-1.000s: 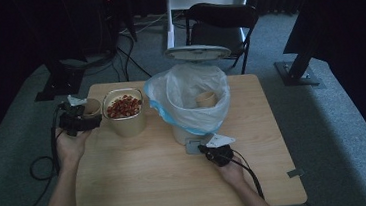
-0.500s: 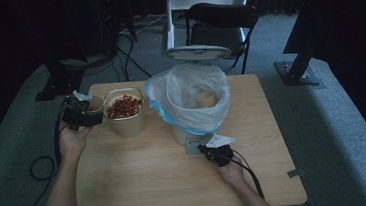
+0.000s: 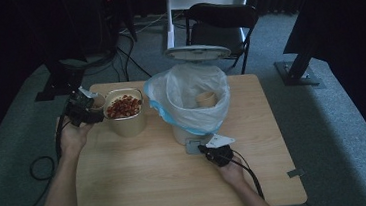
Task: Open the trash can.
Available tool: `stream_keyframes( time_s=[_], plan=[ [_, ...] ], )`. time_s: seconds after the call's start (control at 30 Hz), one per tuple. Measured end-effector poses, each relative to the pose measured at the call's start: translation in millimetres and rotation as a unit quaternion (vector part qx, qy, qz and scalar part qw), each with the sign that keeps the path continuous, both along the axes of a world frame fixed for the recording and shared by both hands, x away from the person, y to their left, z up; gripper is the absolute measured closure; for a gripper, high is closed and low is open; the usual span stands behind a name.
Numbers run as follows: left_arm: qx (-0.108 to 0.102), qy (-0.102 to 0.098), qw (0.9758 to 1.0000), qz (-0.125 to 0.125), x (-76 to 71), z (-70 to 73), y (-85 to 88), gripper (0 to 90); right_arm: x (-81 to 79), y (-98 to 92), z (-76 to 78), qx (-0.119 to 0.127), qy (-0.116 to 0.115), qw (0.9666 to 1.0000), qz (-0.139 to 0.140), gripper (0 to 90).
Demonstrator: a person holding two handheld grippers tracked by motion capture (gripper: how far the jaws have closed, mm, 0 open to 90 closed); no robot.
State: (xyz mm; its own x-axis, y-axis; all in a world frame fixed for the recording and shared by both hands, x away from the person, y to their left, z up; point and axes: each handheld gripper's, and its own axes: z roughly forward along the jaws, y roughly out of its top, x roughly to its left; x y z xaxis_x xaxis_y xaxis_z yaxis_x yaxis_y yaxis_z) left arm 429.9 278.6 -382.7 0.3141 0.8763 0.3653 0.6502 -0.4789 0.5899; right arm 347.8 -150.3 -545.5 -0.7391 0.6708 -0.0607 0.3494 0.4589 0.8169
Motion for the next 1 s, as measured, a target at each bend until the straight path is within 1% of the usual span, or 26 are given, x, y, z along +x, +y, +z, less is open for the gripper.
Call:
stream_keyframes(
  time_s=[0.03,0.13,0.27,0.33,0.4,0.47,0.6,0.8,1.0],
  plan=[
    [0.001,-0.001,1.0000,-0.001,0.5,0.7,-0.7,32.4,0.0,0.0,0.0,0.000,0.000,1.0000,0.000,90.0],
    [0.020,-0.001,0.9998,-0.003,1.7,2.0,-3.3,32.4,0.0,0.0,0.0,0.000,0.000,1.0000,0.000,90.0],
    [0.046,0.001,0.9989,-0.005,2.9,2.1,-6.8,32.4,0.0,0.1,-0.1,0.000,-0.001,1.0000,0.000,90.0],
    [0.050,0.000,0.9987,-0.005,3.2,1.9,-7.6,32.4,-0.1,0.2,-0.1,-0.001,-0.002,1.0000,0.000,90.0],
    [0.067,-0.001,0.9977,-0.007,3.8,2.6,-10.1,32.4,-0.3,0.4,-0.2,-0.001,-0.002,1.0000,-0.001,90.0],
    [0.077,-0.003,0.9970,-0.009,3.5,3.0,-11.7,32.4,-0.4,0.5,-0.1,-0.002,-0.003,1.0000,-0.001,90.0],
    [0.102,-0.004,0.9947,-0.012,3.7,1.8,-14.2,32.4,-1.0,1.1,-0.2,-0.003,-0.004,1.0000,-0.002,90.0],
    [0.110,-0.009,0.9939,-0.012,4.5,3.9,-14.7,32.5,-1.5,1.5,-0.2,-0.004,-0.005,1.0000,-0.003,90.0],
    [0.129,-0.012,0.9914,-0.015,5.2,5.8,-16.4,32.8,-1.7,1.7,-0.1,-0.005,-0.006,1.0000,-0.004,90.0]
  ],
)
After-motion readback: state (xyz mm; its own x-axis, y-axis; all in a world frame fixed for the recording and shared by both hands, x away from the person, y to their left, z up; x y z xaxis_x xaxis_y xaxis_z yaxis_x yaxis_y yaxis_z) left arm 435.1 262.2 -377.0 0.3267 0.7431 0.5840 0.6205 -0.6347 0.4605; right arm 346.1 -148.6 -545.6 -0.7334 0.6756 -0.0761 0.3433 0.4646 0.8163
